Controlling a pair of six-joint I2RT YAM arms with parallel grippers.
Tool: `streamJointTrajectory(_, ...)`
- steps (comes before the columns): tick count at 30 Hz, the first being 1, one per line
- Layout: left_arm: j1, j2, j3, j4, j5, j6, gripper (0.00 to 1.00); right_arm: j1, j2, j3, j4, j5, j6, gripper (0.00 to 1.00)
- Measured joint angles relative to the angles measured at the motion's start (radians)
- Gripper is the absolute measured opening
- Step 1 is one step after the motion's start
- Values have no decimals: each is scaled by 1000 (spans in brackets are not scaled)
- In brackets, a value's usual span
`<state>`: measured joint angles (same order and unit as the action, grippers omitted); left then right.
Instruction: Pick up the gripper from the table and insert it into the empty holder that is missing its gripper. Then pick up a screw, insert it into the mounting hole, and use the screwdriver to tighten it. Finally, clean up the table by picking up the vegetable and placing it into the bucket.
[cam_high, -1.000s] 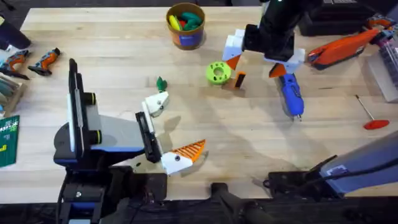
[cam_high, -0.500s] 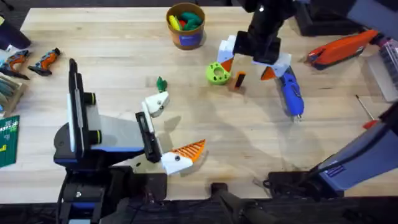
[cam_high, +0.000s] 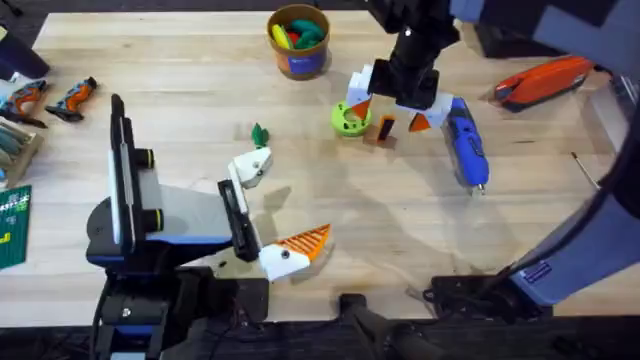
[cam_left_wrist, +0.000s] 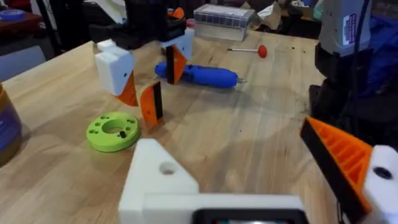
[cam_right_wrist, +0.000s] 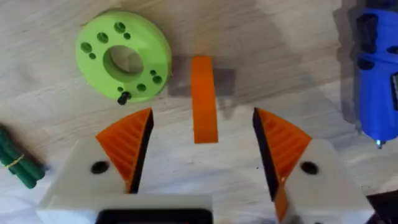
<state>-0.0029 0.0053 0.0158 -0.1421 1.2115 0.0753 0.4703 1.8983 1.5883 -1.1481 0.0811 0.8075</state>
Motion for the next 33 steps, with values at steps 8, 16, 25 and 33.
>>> streamJointTrajectory(8,0,0,0,0,0,0,985,-2,41,-1,20,0,0,800)
streamJointTrajectory(16,0,0,0,0,0,0,985,-2,41,-2,23,0,0,484)
streamJointTrajectory(25,0,0,0,0,0,0,986,-5,41,-2,23,0,0,18)
streamJointTrajectory(33,0,0,0,0,0,0,985,-5,37,-2,-4,0,-17,14)
